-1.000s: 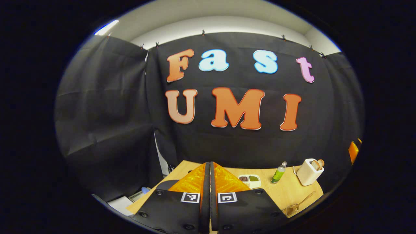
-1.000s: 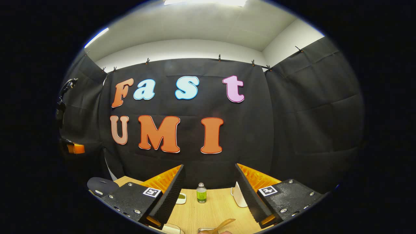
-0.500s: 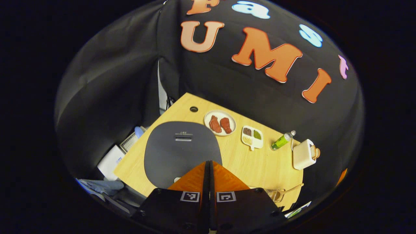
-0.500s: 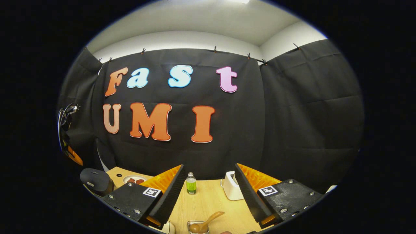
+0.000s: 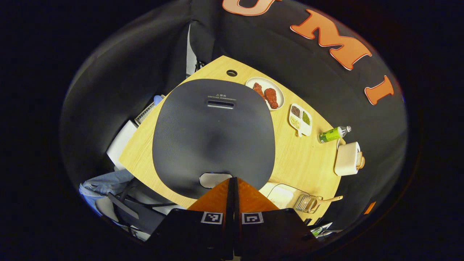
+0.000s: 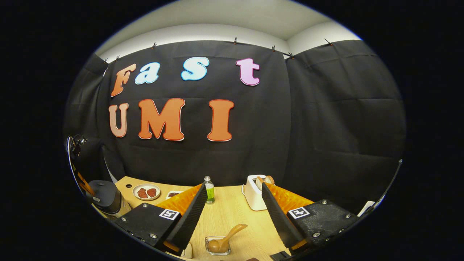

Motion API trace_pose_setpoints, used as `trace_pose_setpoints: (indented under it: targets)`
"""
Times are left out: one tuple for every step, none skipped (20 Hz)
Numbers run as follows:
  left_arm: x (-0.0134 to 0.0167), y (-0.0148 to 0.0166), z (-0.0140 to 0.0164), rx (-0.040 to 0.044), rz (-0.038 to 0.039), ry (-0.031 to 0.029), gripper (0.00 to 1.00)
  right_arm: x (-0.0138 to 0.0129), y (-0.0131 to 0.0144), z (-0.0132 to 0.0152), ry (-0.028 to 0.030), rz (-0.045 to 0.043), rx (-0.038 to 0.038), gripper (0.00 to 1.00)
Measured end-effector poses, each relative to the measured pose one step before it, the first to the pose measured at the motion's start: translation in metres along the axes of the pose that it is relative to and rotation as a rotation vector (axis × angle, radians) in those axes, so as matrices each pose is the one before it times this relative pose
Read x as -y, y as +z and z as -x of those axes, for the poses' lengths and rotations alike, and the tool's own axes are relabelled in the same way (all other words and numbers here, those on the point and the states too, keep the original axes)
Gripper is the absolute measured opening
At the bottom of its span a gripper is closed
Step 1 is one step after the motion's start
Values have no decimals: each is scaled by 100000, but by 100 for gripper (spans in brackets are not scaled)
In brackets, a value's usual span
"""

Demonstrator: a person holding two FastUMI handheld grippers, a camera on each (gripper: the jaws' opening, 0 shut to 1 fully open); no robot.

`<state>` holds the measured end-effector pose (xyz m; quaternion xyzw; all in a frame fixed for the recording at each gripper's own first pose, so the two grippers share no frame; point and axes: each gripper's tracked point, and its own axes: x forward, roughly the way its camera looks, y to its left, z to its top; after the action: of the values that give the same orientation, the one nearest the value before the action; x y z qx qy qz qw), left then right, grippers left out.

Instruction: Close the left gripper, press the button to open the rice cooker; take a wooden spoon from the chopstick holder with the right hand, scoop a spoonful of rice and pour it into the rice cooker, then put the wooden spoon back into the chopstick holder.

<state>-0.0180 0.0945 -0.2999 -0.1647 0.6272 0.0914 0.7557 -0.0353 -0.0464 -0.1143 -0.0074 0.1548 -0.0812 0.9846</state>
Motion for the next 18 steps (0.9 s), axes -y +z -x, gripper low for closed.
trace_pose_setpoints:
  targets:
    - [-126, -200, -514, -745, 1301, 230, 5, 133, -314, 5, -363, -135, -897, 94]
    - [-270, -113, -513, -1131, 903, 683, 5, 151, -278, -27, -413, -108, -960, 94]
    - [-466, -384, -719, -1530, 711, 1087, 5, 107, -210, 36, -440, -22, -770, 94]
    - [-312, -817, -497, -3289, 743, 790, 5, 83, -333, -108, -461, -38, -903, 94]
    - [-116, 567, -274, 1957, -32, 21, 5, 81, -381, -117, -495, 13, -1235, 94]
    - [-30, 212, -307, -189, -106, 59, 7, 25, -384, -138, -620, -51, -1308, 94]
    - [-11, 170, 273, -345, 502, -451, 6, 45, -419, -86, -260, -277, -1261, 94]
    - [13, -72, -277, -69, 861, -289, 6, -63, -365, -43, -8, -333, -1209, 94]
    - [71, -25, 69, 224, -392, -417, 6, -120, -294, -108, 304, -365, -1063, 94]
    - [16, -160, 10, 607, -229, -86, 6, -107, -287, -44, 440, -377, -916, 94]
    - [97, 0, -29, 869, -778, -127, 6, -17, -169, -97, 382, -524, -715, 94]
    - [160, -49, -14, 877, -787, 2, 6, -69, -256, -133, 656, -679, -881, 94]
    - [-56, -75, -35, 1045, -619, -297, 6, -101, -225, -128, 709, -548, -936, 94]
    - [84, -369, 310, 1437, -689, -562, 6, 102, -237, -181, 360, -201, -933, 94]
    - [152, 88, 406, 2572, 31, -607, 6, 204, -249, -279, -157, 174, -883, 94]
    - [-104, 50, 241, 2333, -375, 112, 6, 178, -333, -339, -208, 261, -1105, 94]
    - [30, 13, 491, 2271, -1451, -71, 6, 172, -364, -289, -134, 93, -1257, 94]
    - [-43, 39, 774, 2019, -2471, 1189, 6, 209, -501, -205, -30, -213, -1504, 94]
